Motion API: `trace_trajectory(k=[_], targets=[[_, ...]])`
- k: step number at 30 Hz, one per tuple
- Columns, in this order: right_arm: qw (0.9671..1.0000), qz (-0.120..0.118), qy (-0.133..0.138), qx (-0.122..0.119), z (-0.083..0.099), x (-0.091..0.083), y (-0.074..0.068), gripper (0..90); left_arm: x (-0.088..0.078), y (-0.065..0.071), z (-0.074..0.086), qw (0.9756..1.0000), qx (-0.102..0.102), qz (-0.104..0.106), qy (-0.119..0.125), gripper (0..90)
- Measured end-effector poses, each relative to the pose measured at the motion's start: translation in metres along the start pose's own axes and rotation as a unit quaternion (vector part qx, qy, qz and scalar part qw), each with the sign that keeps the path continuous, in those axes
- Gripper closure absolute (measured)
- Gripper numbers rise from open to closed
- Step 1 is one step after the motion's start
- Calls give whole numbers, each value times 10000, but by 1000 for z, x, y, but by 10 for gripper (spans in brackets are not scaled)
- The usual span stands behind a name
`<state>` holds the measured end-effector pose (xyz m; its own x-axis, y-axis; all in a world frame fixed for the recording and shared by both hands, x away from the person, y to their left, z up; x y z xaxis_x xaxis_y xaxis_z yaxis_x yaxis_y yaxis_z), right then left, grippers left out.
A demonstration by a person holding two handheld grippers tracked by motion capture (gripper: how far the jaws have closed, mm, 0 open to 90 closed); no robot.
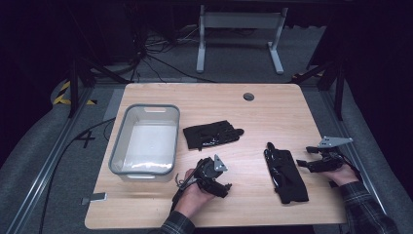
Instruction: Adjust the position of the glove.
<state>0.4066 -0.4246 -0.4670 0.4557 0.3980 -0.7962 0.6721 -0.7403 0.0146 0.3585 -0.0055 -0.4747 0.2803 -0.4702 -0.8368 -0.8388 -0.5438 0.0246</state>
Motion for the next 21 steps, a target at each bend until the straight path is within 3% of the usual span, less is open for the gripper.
trace_trajectory(k=[2,3,4,7,13,21], targets=[[10000,-20,33,19,1,0,0,206,-2,-3,-2,10000,-75,24,-23,207],[10000,-20,33,19,1,0,0,206,-2,-3,-2,10000,-75,24,-23,282],[10000,-5,42,-11,1,1,0,199,-3,-5,-4,10000,-90,25,-17,282],[10000,38,35,-46,1,2,-1,193,-5,-11,-7,9997,-222,31,-40,516],[10000,34,36,-48,1,2,-1,190,-11,-26,-19,9987,-418,-281,70,885],[10000,33,33,-54,1,2,-1,187,-8,-44,-28,9967,-634,-499,119,899]])
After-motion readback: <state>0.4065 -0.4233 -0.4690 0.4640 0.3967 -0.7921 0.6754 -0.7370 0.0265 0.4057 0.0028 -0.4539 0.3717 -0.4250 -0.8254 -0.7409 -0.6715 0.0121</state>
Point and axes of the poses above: each handheld gripper's, and its own axes: x roughly forward along the jaws, z roughly out of its underside, y roughly to its right, the point moved 1 cm from there along x, roughly forward along the jaws, and after that the axes turned 8 degrees about -y, right-handed, at the moved point
